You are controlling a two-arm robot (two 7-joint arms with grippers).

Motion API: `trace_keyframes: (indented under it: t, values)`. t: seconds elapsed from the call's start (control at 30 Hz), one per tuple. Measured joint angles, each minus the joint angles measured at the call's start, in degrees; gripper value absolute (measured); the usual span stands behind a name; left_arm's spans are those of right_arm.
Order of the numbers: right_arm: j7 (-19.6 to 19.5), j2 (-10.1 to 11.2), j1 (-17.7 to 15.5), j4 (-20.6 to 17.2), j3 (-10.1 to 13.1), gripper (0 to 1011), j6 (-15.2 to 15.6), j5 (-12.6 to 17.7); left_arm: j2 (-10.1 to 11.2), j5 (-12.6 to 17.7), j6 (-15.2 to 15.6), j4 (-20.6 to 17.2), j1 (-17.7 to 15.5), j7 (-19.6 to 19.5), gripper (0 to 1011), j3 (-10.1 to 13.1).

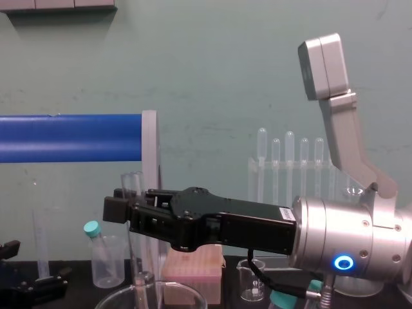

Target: Hold the test tube with one hand and immerse one end into the beaker, then return it to the test tube rack.

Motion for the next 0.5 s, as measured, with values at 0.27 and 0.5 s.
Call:
trace_keyframes:
  t: [0.27,0.5]
  values:
    - [0.0,0.0,0.0,0.0,0.0,242,0.0,0.0,0.0,0.0,0.0,0.0,0.0,0.0,1000,0.0]
    - [0.0,0.0,0.0,0.0,0.0,242,0.0,0.0,0.0,0.0,0.0,0.0,0.0,0.0,1000,0.0]
